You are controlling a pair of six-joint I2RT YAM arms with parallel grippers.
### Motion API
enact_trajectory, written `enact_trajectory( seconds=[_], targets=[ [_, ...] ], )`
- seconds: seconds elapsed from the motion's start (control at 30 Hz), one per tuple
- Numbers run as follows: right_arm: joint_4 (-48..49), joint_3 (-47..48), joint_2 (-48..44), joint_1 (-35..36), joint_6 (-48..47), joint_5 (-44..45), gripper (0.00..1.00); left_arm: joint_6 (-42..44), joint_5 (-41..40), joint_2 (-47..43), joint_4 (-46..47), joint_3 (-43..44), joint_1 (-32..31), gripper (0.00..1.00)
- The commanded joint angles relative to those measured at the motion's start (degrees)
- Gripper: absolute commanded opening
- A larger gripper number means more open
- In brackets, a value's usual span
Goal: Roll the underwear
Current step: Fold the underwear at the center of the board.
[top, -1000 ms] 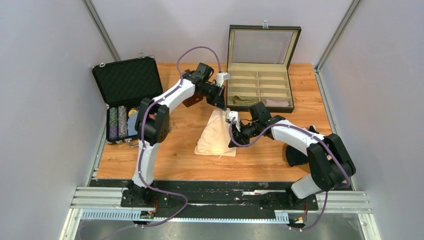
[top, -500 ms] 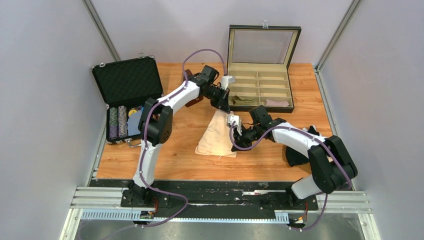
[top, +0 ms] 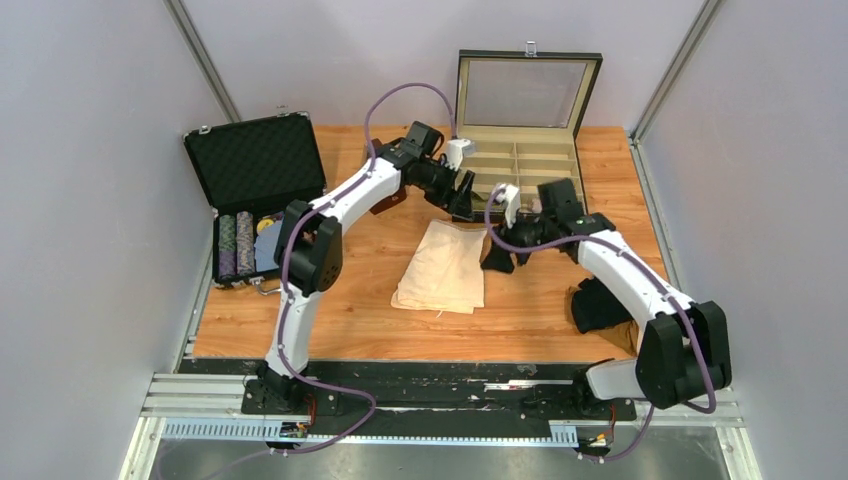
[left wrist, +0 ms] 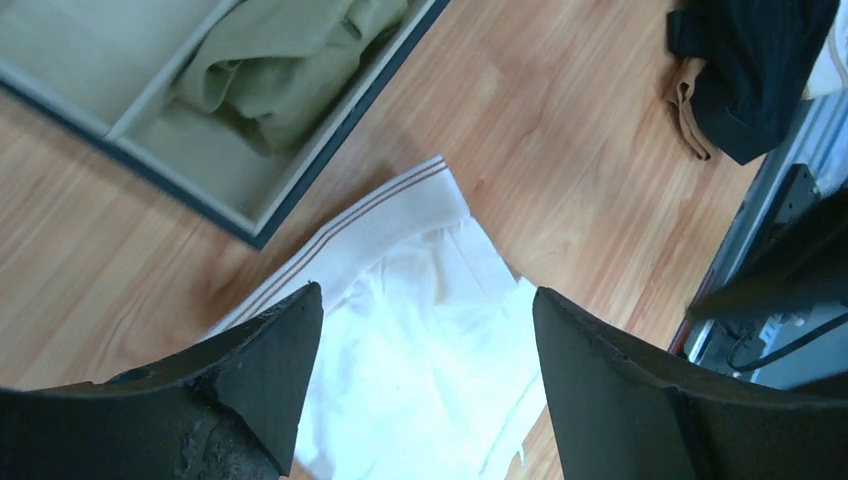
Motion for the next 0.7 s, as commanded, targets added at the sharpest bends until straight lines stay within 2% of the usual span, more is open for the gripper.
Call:
enact_trajectory(
  seconds=[0.0, 0.13, 0.27, 0.33, 0.5, 0.6, 0.67],
  targets=[
    [5.5, 6.5, 2.3, -5.7, 21.5, 9.2, 0.57, 0.9, -7.2, -14.7, 0.2, -3.5, 1.7, 0.85],
    [11.1, 7.3, 9.8, -10.7, 34.7, 10.4, 0.55, 4.0, -11.3, -24.0, -1.1, -16.9, 3.1, 0.84],
    [12.2, 7.6, 14.5, -10.8, 38.6, 8.6, 0.55, 10.8, -10.6, -32.1, 0.0, -32.3, 3.7, 0.81],
    [12.2, 6.9, 14.8, -10.2, 39.0, 6.8, 0.57, 13.5, -5.9, -37.3, 3.1, -39.5, 3.6, 0.79],
    [12.6, 8.3, 16.7, -10.0, 38.6, 9.6, 0.61, 24.3, -7.6, -52.4, 22.0, -58.6, -1.5, 0.79],
    [12.9, 11.8, 20.8, -10.1, 39.6, 9.3, 0.62, 30.3, -12.3, -54.6, 31.9, -65.2, -8.7, 0.78],
    [13.1, 14.1, 24.0, -10.1, 41.1, 8.7, 0.63, 32.4, -15.4, -50.7, 35.8, -65.1, -13.3, 0.77]
  ],
)
